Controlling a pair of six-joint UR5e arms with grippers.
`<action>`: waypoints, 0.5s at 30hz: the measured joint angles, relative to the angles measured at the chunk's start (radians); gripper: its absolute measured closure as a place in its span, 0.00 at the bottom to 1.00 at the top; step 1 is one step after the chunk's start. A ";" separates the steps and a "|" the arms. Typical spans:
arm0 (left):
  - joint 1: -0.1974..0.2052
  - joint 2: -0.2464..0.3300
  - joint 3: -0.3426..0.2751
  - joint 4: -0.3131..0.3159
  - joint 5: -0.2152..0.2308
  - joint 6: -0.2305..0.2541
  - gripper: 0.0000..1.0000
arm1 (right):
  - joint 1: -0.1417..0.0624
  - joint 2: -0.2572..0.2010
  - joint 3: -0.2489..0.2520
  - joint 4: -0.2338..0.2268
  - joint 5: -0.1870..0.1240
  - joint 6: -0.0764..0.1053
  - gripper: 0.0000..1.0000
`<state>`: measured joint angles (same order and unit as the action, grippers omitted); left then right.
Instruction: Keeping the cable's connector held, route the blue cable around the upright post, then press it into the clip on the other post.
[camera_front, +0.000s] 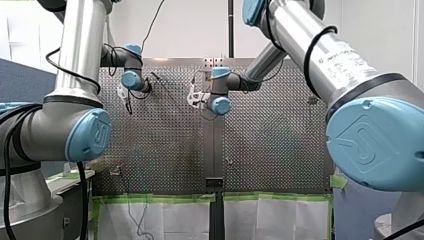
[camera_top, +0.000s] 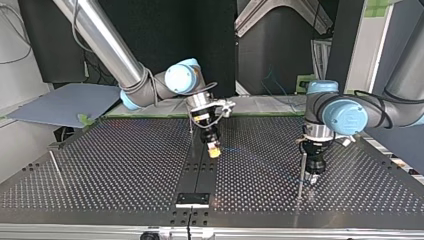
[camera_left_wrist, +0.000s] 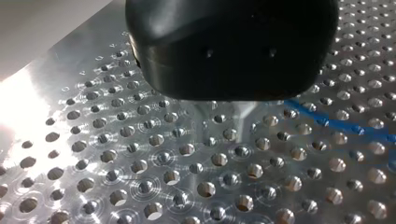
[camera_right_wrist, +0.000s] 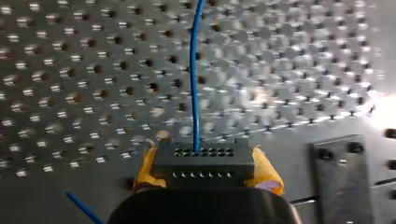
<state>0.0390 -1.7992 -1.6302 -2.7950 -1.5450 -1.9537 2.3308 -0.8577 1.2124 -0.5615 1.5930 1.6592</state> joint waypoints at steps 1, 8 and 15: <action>0.000 0.000 0.000 -0.001 -0.001 -0.008 0.32 | 0.001 0.005 0.000 0.002 0.000 0.000 1.00; -0.001 -0.001 0.000 -0.031 -0.019 -0.027 0.01 | -0.001 0.024 0.004 0.007 0.002 0.000 1.00; -0.010 -0.027 0.000 -0.066 -0.004 -0.027 0.01 | -0.001 0.036 0.019 0.007 0.002 0.000 1.00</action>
<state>0.0287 -1.8265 -1.6303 -2.8613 -1.5494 -1.9806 2.3298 -0.8215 1.2314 -0.5548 1.5948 1.6591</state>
